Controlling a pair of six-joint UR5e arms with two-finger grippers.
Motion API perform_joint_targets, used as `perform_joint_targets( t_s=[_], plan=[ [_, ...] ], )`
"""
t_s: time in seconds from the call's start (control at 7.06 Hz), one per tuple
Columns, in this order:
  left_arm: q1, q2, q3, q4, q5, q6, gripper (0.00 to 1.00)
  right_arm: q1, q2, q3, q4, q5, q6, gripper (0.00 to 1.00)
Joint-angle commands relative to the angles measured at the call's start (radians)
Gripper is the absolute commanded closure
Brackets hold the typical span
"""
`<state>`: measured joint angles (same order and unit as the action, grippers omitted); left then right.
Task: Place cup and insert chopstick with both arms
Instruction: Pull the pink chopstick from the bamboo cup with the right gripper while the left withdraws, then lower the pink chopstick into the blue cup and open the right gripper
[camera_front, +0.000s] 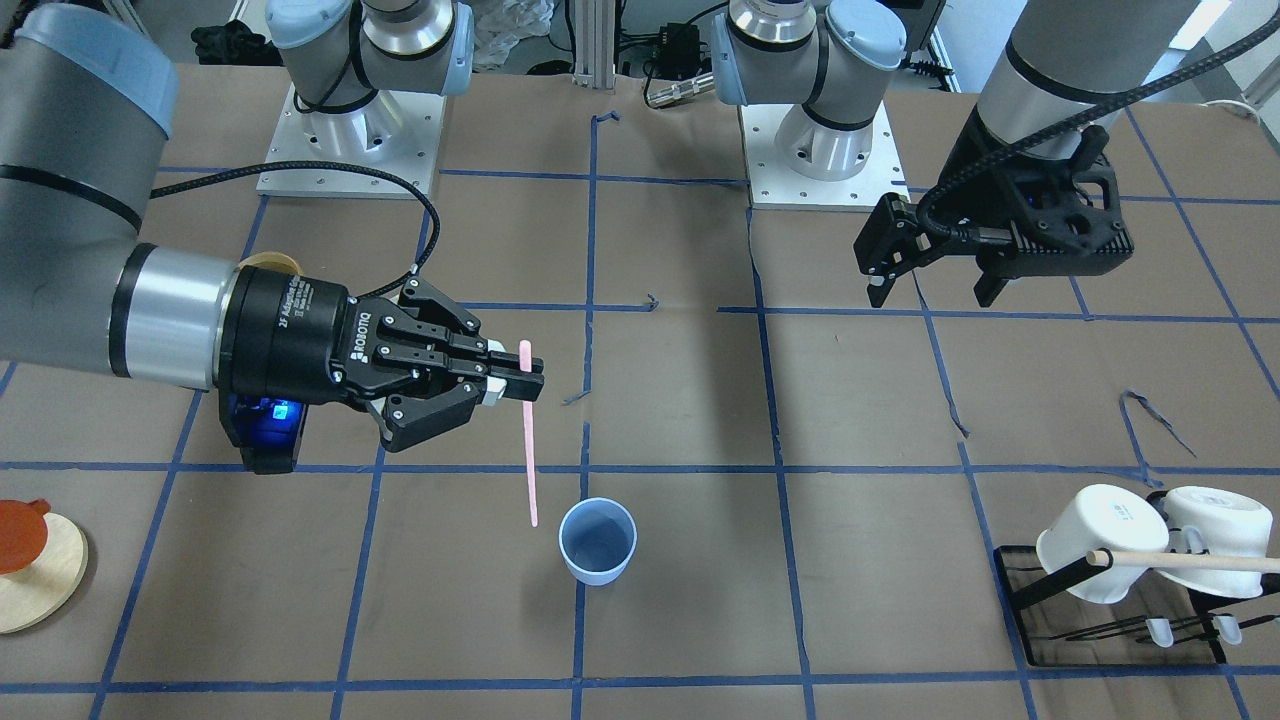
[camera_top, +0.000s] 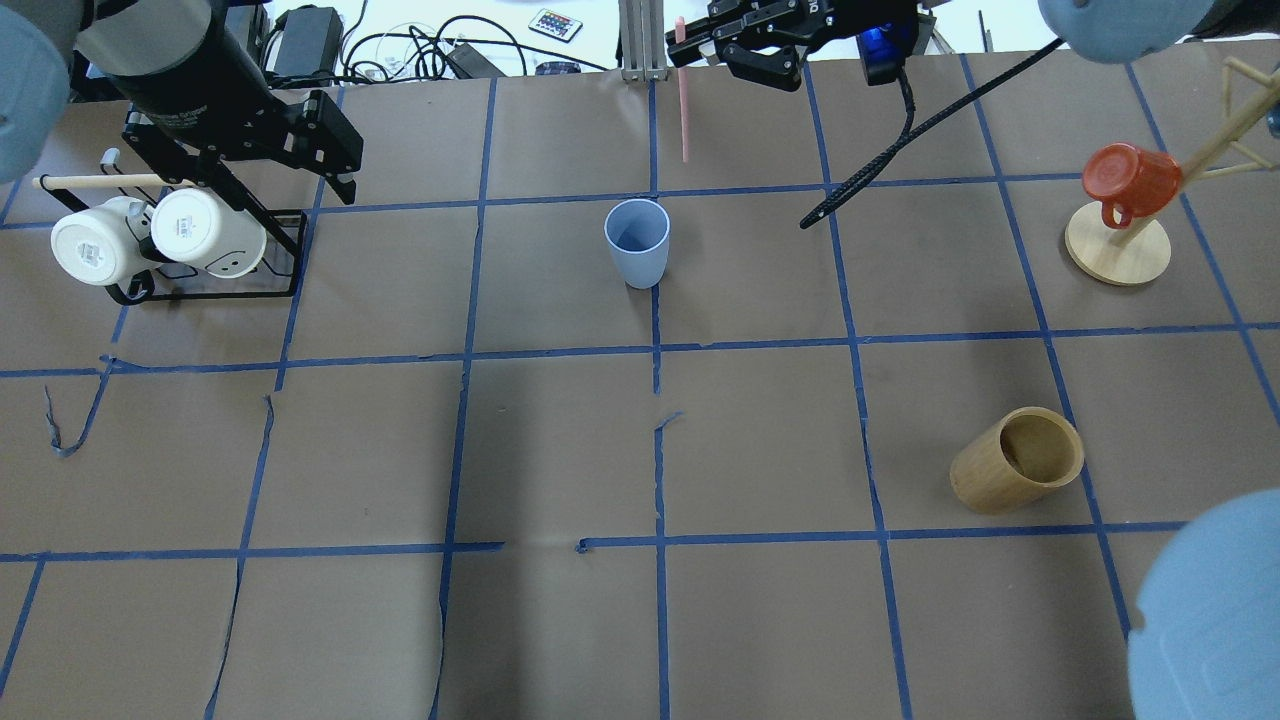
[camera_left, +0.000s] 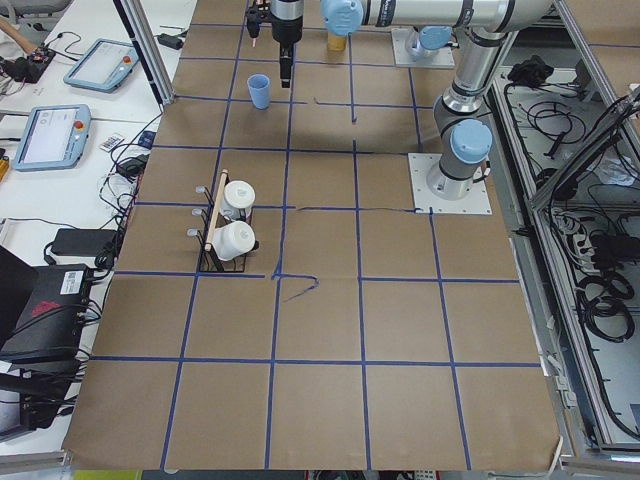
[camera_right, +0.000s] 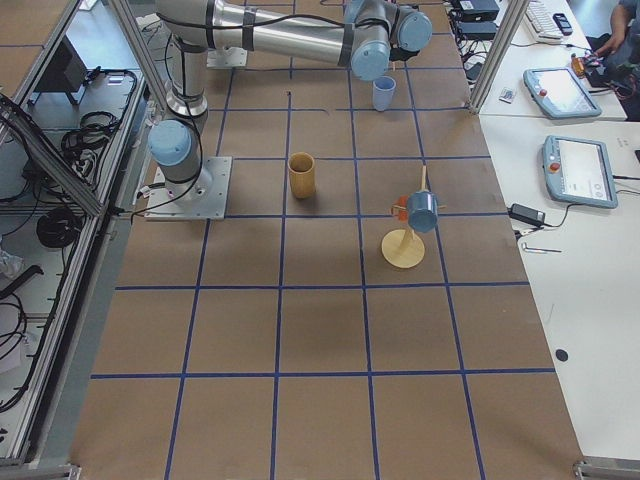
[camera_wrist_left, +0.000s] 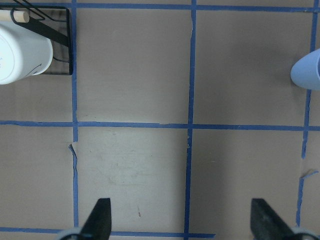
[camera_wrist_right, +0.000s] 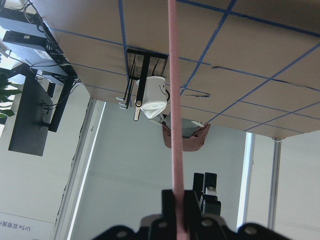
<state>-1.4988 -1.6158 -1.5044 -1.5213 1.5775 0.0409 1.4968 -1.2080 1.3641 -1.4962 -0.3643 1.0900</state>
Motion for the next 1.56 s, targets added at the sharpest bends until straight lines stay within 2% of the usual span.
perform_joint_targets(
  t_s=[0.0, 0.42, 0.99, 1.13, 1.28, 1.42],
  plan=[
    [-0.003, -0.001, 0.003, 0.012, 0.001, -0.003, 0.00, 0.016, 0.057, 0.004, -0.045, 0.047, 0.018, 0.97],
    [-0.001, 0.004, 0.000, 0.029, 0.004, -0.001, 0.00, 0.051, 0.110, 0.018, -0.049, 0.047, 0.014, 0.97],
    [0.003, 0.005, 0.001, 0.030, 0.001, 0.005, 0.00, 0.056, 0.128, 0.050, -0.052, 0.051, 0.014, 0.94],
    [0.003, 0.008, 0.003, 0.030, 0.004, 0.005, 0.00, 0.056, 0.130, 0.050, -0.055, 0.050, 0.013, 0.80],
    [0.006, 0.005, -0.002, 0.030, 0.003, 0.005, 0.00, 0.056, 0.128, 0.052, -0.076, 0.032, 0.013, 0.24],
    [0.008, -0.007, -0.002, 0.030, 0.010, 0.005, 0.00, 0.056, 0.125, 0.052, -0.078, 0.030, 0.014, 0.06]
  ],
)
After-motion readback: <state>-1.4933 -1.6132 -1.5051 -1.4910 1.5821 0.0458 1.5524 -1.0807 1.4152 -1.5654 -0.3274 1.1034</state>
